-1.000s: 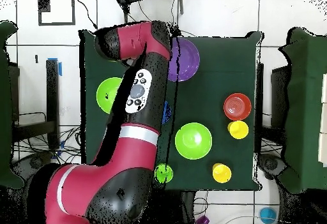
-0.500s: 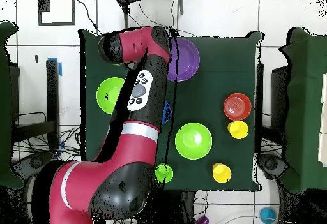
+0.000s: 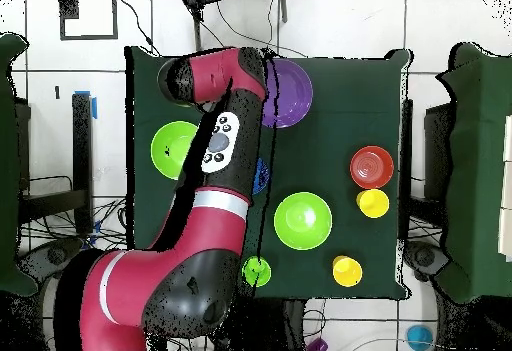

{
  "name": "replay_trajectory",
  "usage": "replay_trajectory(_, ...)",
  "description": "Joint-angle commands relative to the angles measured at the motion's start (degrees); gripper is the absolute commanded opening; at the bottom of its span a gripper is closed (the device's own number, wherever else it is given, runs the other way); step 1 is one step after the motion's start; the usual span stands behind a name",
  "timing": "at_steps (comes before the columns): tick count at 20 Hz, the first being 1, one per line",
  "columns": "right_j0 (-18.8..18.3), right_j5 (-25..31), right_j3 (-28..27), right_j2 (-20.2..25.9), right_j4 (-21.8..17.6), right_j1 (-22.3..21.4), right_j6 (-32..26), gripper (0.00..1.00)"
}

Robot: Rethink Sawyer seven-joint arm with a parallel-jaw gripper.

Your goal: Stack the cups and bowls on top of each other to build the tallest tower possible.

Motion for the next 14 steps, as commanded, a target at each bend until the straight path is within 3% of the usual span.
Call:
replay_trajectory(1, 0.31, -3.00, 2.75, 5.50, -0.77, 0.19, 3.48, 1.00)
replay_trajectory(14, -0.57, -3.34, 0.08, 5.44, -1.03, 2.95, 3.02, 1.00)
